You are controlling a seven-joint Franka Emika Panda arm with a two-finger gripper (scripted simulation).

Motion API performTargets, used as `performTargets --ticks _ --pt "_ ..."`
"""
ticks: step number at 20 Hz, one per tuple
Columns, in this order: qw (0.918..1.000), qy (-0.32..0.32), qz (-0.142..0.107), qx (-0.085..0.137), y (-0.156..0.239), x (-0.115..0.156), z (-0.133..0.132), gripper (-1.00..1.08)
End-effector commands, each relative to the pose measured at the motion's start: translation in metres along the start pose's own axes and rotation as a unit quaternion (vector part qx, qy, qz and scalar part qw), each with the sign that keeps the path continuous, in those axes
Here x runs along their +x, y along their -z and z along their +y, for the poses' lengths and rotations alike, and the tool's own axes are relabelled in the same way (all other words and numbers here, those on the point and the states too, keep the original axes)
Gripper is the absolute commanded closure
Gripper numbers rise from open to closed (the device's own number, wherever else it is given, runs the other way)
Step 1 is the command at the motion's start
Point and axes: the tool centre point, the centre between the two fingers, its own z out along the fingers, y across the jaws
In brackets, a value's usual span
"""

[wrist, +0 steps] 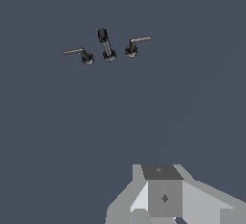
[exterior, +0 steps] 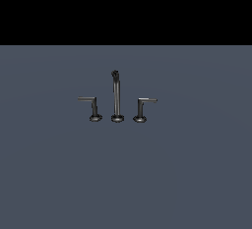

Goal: Turn on the faucet by rotating a designated handle.

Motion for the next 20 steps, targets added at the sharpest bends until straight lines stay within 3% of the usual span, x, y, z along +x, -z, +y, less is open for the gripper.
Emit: performTargets --ticks 1,10,20 --pt "0.9997 -0.026 0.000 0.000 -0.014 0.010 -0.006 1.08" --pt "0.9907 -0.136 0.000 0.001 -0.073 0.058 -0.028 1.08" --pt "0.9661 -0.258 -0.001 0.001 -0.138 0.116 -0.039 1.08"
